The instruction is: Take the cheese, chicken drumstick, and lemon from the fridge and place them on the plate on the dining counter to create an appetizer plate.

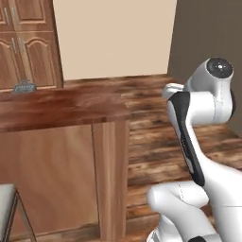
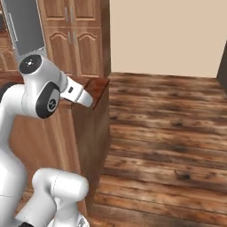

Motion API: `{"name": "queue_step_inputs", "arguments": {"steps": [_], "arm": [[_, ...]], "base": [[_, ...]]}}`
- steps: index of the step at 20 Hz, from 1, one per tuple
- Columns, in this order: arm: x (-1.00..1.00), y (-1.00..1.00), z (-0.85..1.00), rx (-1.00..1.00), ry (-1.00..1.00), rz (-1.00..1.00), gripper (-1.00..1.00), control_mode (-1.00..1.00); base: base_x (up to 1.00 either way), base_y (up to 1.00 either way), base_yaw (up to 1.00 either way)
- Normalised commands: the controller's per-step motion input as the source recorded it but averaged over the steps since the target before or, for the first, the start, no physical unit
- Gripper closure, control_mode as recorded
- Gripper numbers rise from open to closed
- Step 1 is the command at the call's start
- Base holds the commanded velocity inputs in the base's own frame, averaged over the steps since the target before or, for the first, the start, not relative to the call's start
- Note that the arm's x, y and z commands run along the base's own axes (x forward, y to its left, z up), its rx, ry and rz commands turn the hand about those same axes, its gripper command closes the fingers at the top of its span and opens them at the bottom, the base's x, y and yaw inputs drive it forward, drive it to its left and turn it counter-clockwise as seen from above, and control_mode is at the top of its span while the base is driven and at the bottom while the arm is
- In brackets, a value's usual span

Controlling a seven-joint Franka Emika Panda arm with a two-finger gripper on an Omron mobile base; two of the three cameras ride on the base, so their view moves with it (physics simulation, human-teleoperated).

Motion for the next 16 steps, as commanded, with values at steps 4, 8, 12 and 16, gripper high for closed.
{"name": "queue_step_inputs", "arguments": {"steps": [4, 8, 12, 16], "arm": [[0.00, 0.00, 0.00, 0.00, 0.00, 0.00, -1.00, 1.00], [0.00, 0.00, 0.00, 0.00, 0.00, 0.00, -1.00, 1.00], [0.00, 0.00, 0.00, 0.00, 0.00, 0.00, -1.00, 1.00], [0.00, 0.00, 0.00, 0.00, 0.00, 0.00, -1.00, 1.00]], "base": [[0.99, -1.00, 0.05], [1.00, -1.00, 0.21], [1.00, -0.93, 0.34], [1.00, -0.71, 0.41]]}}
